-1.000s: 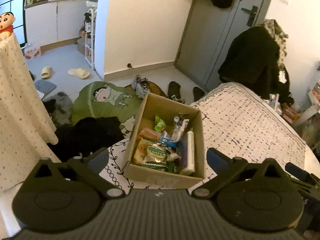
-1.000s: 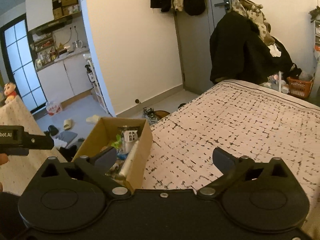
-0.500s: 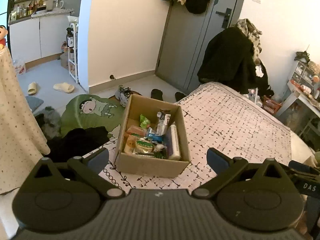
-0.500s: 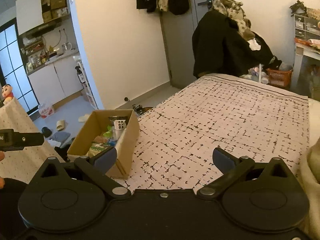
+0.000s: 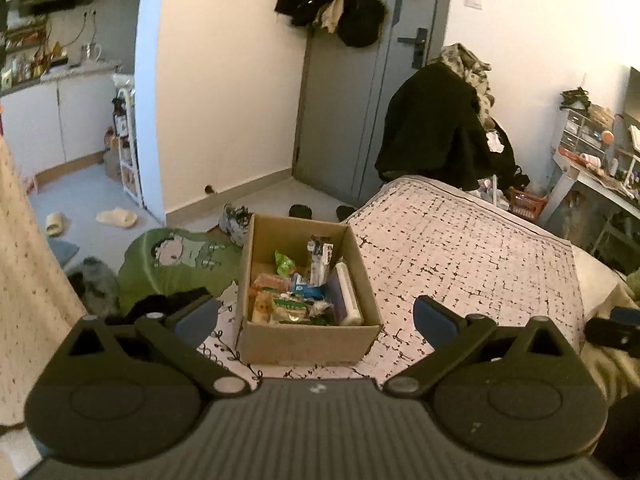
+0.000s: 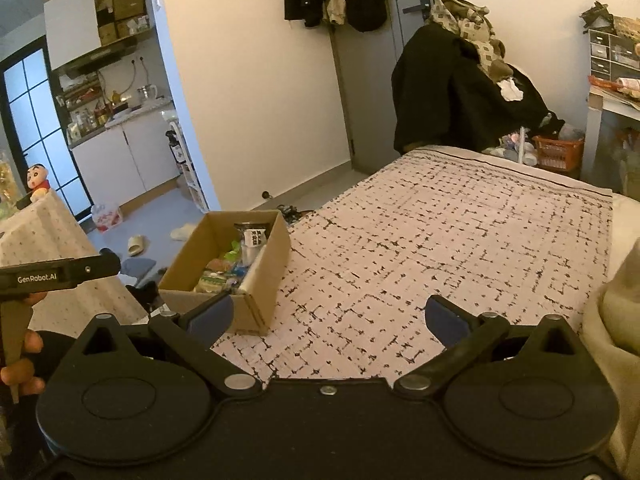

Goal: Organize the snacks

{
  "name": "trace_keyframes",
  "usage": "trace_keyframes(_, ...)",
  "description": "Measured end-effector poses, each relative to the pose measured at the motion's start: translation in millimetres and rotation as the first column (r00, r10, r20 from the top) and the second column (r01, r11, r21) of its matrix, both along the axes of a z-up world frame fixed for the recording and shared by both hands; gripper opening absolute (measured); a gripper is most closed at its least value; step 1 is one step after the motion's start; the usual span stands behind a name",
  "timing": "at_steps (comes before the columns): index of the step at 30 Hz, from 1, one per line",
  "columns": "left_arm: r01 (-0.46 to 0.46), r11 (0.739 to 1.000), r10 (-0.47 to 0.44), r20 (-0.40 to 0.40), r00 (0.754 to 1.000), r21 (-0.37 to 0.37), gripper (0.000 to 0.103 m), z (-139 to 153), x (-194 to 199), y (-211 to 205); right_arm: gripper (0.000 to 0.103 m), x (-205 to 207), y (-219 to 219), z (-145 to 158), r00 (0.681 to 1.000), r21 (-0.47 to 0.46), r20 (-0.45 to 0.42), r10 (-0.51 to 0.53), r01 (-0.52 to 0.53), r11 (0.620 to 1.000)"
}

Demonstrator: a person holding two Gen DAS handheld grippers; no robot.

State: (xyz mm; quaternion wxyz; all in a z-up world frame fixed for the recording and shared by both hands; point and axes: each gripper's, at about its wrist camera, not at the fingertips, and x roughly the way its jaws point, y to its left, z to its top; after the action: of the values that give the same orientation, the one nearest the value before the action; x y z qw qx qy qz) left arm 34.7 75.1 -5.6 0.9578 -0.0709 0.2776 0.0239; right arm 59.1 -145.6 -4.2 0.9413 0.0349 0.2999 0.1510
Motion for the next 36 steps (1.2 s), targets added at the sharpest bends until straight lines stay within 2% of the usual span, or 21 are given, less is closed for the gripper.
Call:
trace_keyframes(5,0.006,1.000,-0.006,0.021,1.000,0.007,0.103,-9.0,-3.5,-0.5,0.103,9.0,-3.1,-8.3,0.999,0.071,-0.041,0.013,-0.010,0.997)
trace_keyframes(7,0.012,0.999,-0.013,0.028,1.000,0.038,0.103,-14.7,-3.9,-1.9,0.103,11.1,-3.4,-10.3,0.999,0.071,-0.052,-0.005,0.009,0.997)
trace_keyframes(9,0.006,1.000,-0.006,0.018,1.000,0.029,0.103,-16.6,-4.2,0.8,0.103,9.8,-2.7,-10.9,0.999,0.076,-0.047,-0.003,0.007,0.997)
trace_keyframes(17,-0.046,0.999,0.046,0.024,0.999,-0.013,0.103,-18.7,-6.6,11.6,0.103,5.1,8.4,-11.1,0.999,0.033,-0.028,0.029,-0.028,0.999)
trace_keyframes(22,-0.036,0.999,0.037,0.018,0.999,-0.040,0.103,-18.5,-5.8,14.7,0.103,4.6,10.7,-9.8,0.999,0.031,-0.030,0.030,-0.029,0.999)
trace_keyframes(36,-0.017,0.999,0.017,0.012,1.000,-0.033,0.103,-17.1,-6.0,8.2,0.103,4.0,15.9,-8.0,0.999,0.003,-0.023,0.033,-0.033,0.999)
